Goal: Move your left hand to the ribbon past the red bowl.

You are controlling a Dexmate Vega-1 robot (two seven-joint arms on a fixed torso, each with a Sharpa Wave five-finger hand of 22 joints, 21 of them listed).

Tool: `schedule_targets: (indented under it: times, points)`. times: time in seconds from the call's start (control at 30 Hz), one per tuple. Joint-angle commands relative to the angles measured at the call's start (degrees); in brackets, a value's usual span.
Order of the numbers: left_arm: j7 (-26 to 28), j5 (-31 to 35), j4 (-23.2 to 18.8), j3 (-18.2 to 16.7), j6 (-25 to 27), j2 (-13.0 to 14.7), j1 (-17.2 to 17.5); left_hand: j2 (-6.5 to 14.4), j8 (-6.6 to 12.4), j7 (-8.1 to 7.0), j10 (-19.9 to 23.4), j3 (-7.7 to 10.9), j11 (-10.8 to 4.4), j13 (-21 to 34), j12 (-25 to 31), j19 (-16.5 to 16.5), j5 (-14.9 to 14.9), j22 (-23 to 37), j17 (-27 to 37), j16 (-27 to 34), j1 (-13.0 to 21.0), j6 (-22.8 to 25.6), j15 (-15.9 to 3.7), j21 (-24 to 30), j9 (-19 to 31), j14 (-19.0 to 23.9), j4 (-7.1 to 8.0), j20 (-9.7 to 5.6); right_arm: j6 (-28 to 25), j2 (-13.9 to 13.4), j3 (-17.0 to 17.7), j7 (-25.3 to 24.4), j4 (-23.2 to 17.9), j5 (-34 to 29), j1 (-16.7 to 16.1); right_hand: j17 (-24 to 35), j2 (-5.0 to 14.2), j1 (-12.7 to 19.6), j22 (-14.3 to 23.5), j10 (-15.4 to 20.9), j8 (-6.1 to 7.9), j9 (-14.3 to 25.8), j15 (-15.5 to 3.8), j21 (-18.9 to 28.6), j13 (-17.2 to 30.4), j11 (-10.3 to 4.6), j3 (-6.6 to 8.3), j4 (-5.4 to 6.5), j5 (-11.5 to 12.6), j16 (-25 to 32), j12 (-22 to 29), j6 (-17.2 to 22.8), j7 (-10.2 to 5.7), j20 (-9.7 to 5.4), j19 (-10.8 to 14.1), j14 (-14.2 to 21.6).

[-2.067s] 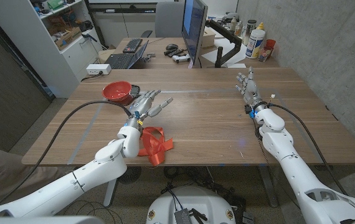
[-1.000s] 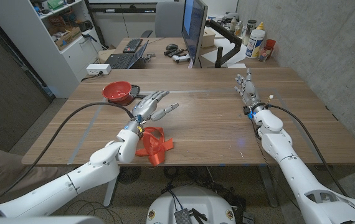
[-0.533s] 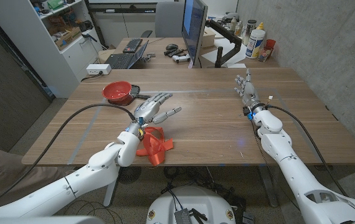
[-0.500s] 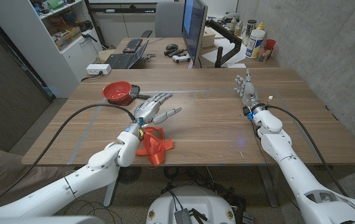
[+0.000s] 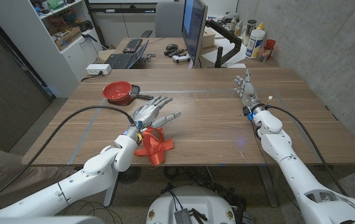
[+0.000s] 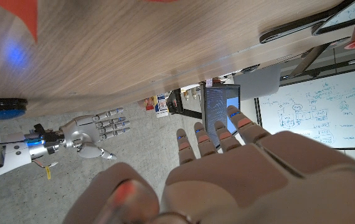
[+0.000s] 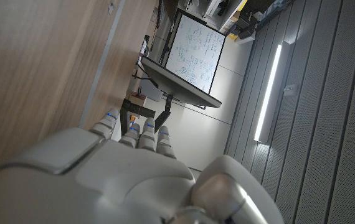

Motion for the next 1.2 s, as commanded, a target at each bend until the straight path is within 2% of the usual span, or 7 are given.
schedule_targets:
  times: [0.03, 0.43, 0.47, 0.5, 0.53, 0.67, 1.2]
  points:
    - [-1.2, 1.6, -1.7, -0.7, 1.2, 1.1, 1.9, 0.2, -0.09, -0.08, -0.7, -0.65, -0.33, 0.3, -0.3, -0.9, 0.5, 0.2, 0.3, -0.1, -0.3, -0.7, -7.21, -0.4, 0.3, -1.2, 0.05, 0.19, 0.8, -0.2, -0.2, 0.7, 0.2, 0.2, 0.2, 0.2, 1.63, 0.2, 0.1, 0.3, 0.54, 0.1, -0.07, 0.1, 0.2, 0.54, -0.02, -0.28, 0.3, 0.1, 0.2, 0.2, 0.02, 0.1, -0.3, -0.4]
    - [-1.9, 2.6, -1.9, -0.7, 2.2, 1.2, 2.7, 0.3, -0.32, -0.08, -1.9, -0.93, -0.27, 0.3, -0.6, -1.3, 0.9, 0.2, 0.3, 0.1, -0.7, -1.6, -6.96, -0.4, 0.3, -1.4, 0.28, 0.4, 0.5, -0.5, 0.0, 1.0, -0.2, 0.5, 0.1, 0.2, 1.62, 0.2, 0.1, 0.3, 0.53, 0.1, -0.43, 0.0, 0.2, 0.7, -0.01, -0.29, 0.3, 0.0, 0.2, 0.1, 0.09, 0.08, -0.5, -0.7]
    - [-1.7, 2.6, -1.9, -0.8, 2.2, 1.2, 2.9, 0.4, -0.65, 0.03, -2.3, -1.02, -0.29, 0.3, -0.6, -1.6, 1.1, 0.3, 0.3, 0.0, -0.8, -2.6, -7.1, -0.4, 0.3, -1.9, 0.38, 0.08, 0.3, -0.5, 0.0, 0.9, -0.3, 0.6, 0.0, 0.2, 1.62, 0.2, 0.1, 0.2, 0.53, 0.1, -0.43, 0.0, 0.2, 0.69, -0.01, -0.29, 0.3, 0.0, 0.2, 0.1, 0.08, 0.1, -0.5, -0.7]
    - [-1.4, 2.6, -2.0, -0.8, 2.3, 1.1, 3.2, 0.5, -1.21, 0.04, -3.7, -1.2, -0.34, 0.3, -0.9, -2.4, 1.4, 0.3, 0.4, -0.1, -1.2, -5.0, -7.33, -0.5, 0.3, -2.9, 0.61, -0.91, 0.4, -0.5, 0.0, 0.9, -0.3, 0.6, 0.0, 0.2, 1.62, 0.2, 0.1, 0.2, 0.52, 0.1, -0.42, 0.0, 0.2, 0.74, -0.01, -0.29, 0.3, 0.0, 0.2, 0.1, 0.08, 0.08, -0.5, -0.7]
    - [-1.2, 2.7, -2.0, -0.9, 2.5, 1.1, 3.3, 0.6, -1.33, 0.03, -4.0, -1.3, -0.32, 0.4, -0.8, -2.6, 1.6, 0.3, 0.4, 0.0, -1.4, -6.1, -7.56, -0.4, 0.3, -3.3, 0.72, -1.77, 0.4, -0.6, 0.1, 0.8, -0.3, 0.6, 0.0, 0.2, 1.62, 0.2, 0.1, 0.2, 0.51, 0.1, -0.45, 0.0, 0.2, 0.69, -0.01, -0.29, 0.3, 0.0, 0.2, 0.1, 0.05, 0.07, -0.5, -0.7]
    - [-1.7, 3.4, -2.8, -1.0, 3.1, 1.7, 3.8, 0.8, -1.46, -0.02, -5.5, -1.51, -0.01, 0.4, -0.8, -3.3, 2.0, 0.2, 0.4, 0.0, -1.8, -9.1, -7.92, -0.4, 0.4, -4.4, 0.94, -3.61, 0.3, -0.6, 0.1, 1.0, -0.2, 0.6, 0.0, 0.2, 1.62, 0.2, 0.1, 0.2, 0.52, 0.1, -0.49, 0.0, 0.2, 0.65, -0.01, -0.29, 0.3, 0.0, 0.2, 0.1, 0.07, 0.11, -0.5, -0.8]
    - [-2.1, 4.9, -4.5, -0.2, 3.7, 1.7, 5.7, 1.3, -1.12, -0.09, -6.6, -1.69, -0.11, 0.4, -0.6, -3.4, 2.3, 0.2, 0.5, 0.3, -2.6, -10.8, -7.49, -0.2, 0.5, -4.6, 1.37, -2.84, 1.1, -0.8, 0.1, 1.6, 1.2, 0.6, 0.5, 0.2, 1.62, 0.2, 0.1, 0.1, 0.51, 0.1, -0.57, 0.0, 0.2, 0.35, 0.0, -0.29, 0.3, 0.1, 0.1, 0.1, 0.16, 0.08, -0.6, -0.8]
